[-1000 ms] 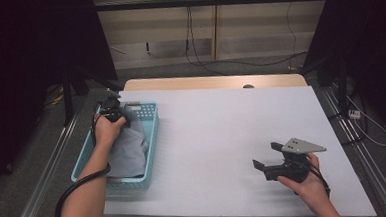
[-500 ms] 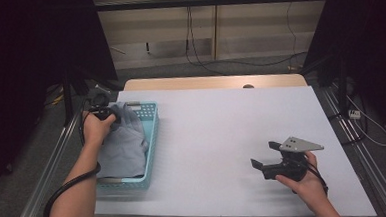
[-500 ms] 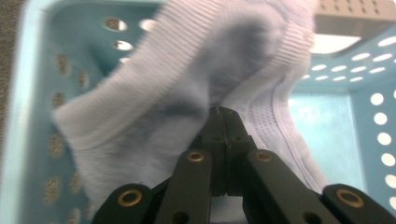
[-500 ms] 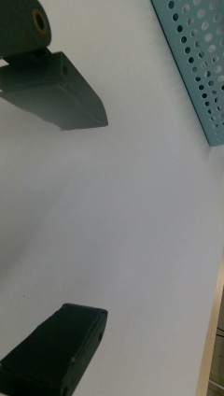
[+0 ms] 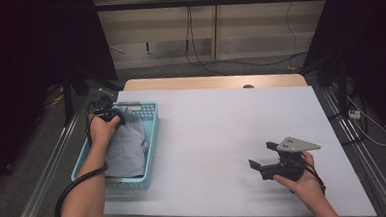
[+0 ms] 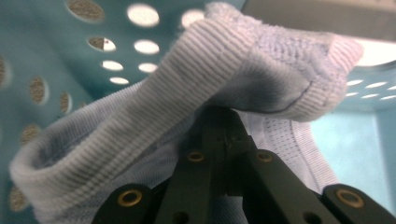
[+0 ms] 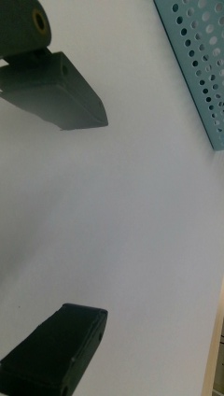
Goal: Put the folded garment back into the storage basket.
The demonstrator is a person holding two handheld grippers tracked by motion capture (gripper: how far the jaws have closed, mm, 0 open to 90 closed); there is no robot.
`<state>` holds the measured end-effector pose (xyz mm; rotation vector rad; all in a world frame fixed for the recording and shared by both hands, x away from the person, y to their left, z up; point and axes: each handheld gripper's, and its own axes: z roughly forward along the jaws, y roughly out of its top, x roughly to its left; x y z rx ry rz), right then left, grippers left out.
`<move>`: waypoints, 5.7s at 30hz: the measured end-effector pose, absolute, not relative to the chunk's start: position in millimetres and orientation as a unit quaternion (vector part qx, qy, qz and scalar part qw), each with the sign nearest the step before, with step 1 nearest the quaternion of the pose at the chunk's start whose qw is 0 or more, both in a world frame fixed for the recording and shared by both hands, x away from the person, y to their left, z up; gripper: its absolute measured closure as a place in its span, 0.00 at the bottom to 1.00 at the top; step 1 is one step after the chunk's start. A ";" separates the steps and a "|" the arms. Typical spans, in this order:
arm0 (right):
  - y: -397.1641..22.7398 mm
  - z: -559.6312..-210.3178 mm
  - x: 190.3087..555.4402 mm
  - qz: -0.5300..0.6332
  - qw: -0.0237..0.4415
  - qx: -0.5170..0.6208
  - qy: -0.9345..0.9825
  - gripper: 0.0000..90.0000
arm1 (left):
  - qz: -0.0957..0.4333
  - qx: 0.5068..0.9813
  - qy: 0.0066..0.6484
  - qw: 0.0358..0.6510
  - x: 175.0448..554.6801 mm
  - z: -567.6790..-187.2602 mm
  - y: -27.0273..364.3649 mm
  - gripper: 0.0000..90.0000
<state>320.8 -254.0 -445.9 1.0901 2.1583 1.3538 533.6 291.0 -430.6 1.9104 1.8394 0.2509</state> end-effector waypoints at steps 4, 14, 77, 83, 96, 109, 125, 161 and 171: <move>-254.6 -444.7 321.4 0.482 0.187 0.386 0.764 0.08 | 0.090 0.700 0.668 0.235 531.8 -432.5 289.8 1.00; -252.5 -443.7 321.6 0.482 0.188 0.385 0.764 0.08 | 0.090 0.705 0.659 0.246 526.0 -408.7 292.4 0.97; -273.0 -436.4 315.4 0.482 0.200 0.403 0.752 0.08 | 0.011 0.818 0.468 0.334 470.3 -349.6 165.6 0.23; -276.5 -435.6 309.6 0.478 0.201 0.404 0.753 0.08 | 0.003 0.823 0.452 0.342 462.1 -351.6 156.1 0.20; -282.2 -439.2 305.2 0.472 0.194 0.407 0.757 0.08 | -0.005 0.838 0.419 0.350 446.4 -359.2 139.3 0.14; -282.3 -441.0 301.9 0.470 0.186 0.403 0.763 0.08 | -0.009 0.845 0.397 0.358 431.7 -365.8 133.9 0.11; -279.3 -439.6 300.4 0.471 0.183 0.399 0.766 0.08 | -0.018 0.848 0.381 0.368 417.5 -372.4 130.8 0.10; -283.3 -438.9 295.4 0.476 0.169 0.396 0.767 0.08 | -0.027 0.852 0.360 0.379 386.6 -391.0 129.5 0.08; -285.6 -438.1 292.0 0.477 0.170 0.396 0.766 0.08 | -0.032 0.852 0.350 0.387 377.7 -392.4 128.2 0.08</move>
